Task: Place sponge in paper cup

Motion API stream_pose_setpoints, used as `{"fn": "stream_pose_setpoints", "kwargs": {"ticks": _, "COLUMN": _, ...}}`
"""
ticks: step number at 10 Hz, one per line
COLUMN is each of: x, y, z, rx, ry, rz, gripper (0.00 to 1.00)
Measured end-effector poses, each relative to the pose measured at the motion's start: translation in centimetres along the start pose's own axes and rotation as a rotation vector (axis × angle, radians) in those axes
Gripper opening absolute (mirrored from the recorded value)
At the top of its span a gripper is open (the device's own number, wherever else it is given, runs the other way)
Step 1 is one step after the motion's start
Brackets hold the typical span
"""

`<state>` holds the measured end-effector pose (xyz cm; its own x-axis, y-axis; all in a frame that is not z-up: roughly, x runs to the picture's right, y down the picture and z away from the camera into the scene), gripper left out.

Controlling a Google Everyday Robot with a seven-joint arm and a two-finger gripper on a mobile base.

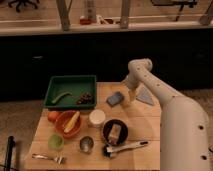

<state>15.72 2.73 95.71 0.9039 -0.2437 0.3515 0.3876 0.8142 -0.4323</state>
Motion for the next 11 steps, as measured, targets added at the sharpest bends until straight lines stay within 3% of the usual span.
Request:
{"fn": "stream_pose_setpoints", "kwargs": {"ticks": 5, "x": -3.0, "y": 0.0, "z": 0.8, "rx": -0.021, "ry": -0.065, "rz": -0.101, "gripper": 0.8}}
{"fn": "stream_pose_setpoints", "kwargs": {"ticks": 11, "x": -5.5, "y": 0.9, "z": 2.5, "rx": -0.073, "ry": -0.104, "rz": -0.179, "gripper": 0.8}}
